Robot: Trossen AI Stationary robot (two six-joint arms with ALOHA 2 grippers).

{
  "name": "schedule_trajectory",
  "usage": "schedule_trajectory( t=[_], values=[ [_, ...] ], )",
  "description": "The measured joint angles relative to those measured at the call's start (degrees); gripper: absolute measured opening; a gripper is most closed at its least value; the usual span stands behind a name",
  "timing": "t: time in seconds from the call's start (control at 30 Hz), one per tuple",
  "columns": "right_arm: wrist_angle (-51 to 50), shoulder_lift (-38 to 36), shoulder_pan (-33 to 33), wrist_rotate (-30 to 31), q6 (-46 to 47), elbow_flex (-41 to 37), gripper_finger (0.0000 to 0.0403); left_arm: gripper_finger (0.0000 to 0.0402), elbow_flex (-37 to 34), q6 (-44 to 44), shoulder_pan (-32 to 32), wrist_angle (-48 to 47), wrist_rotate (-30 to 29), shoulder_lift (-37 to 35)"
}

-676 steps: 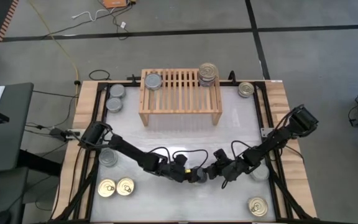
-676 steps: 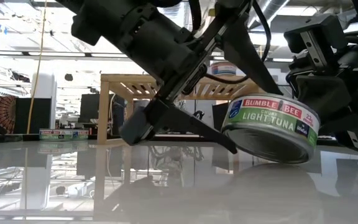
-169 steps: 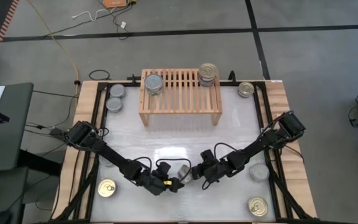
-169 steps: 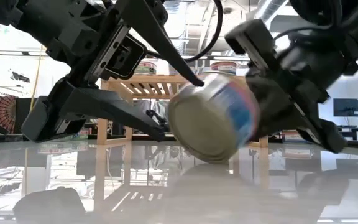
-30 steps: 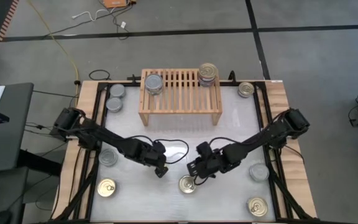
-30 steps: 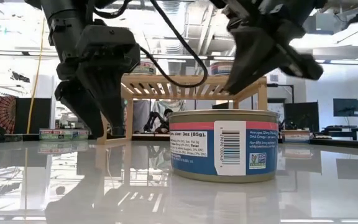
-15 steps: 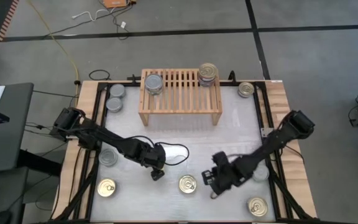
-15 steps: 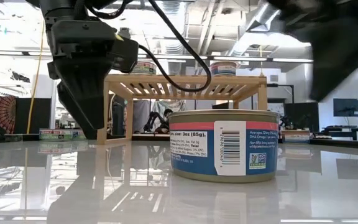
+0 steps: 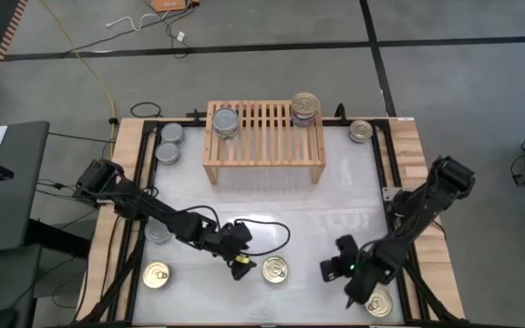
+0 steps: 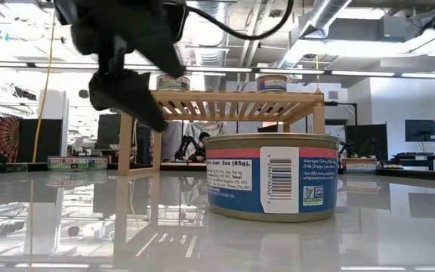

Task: Stack canned seafood by type on shelf
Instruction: Put the blue-pink tuna can on the shelf

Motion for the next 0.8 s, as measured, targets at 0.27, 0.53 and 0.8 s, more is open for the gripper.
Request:
schedule_trajectory(
  t=[0.27, 0.53, 0.8],
  values=[
    [23.77, -15.34, -1.02, 1.0, -21.1, -16.89, 0.0018, 0.0313, 0.26, -15.38, -5.76, 1.08, -15.53, 0.01],
    [25.98, -17.55, -4.96, 1.0, -23.39, -21.03, 0.0034, 0.0313, 9.09, -24.41, -10.42, -2.3, -22.64, 6.98],
    [31.75, -10.76, -7.51, 0.99, -27.57, -16.86, 0.0013, 0.0313, 11.69, -30.58, -12.23, -4.33, -22.39, 9.03]
  ],
)
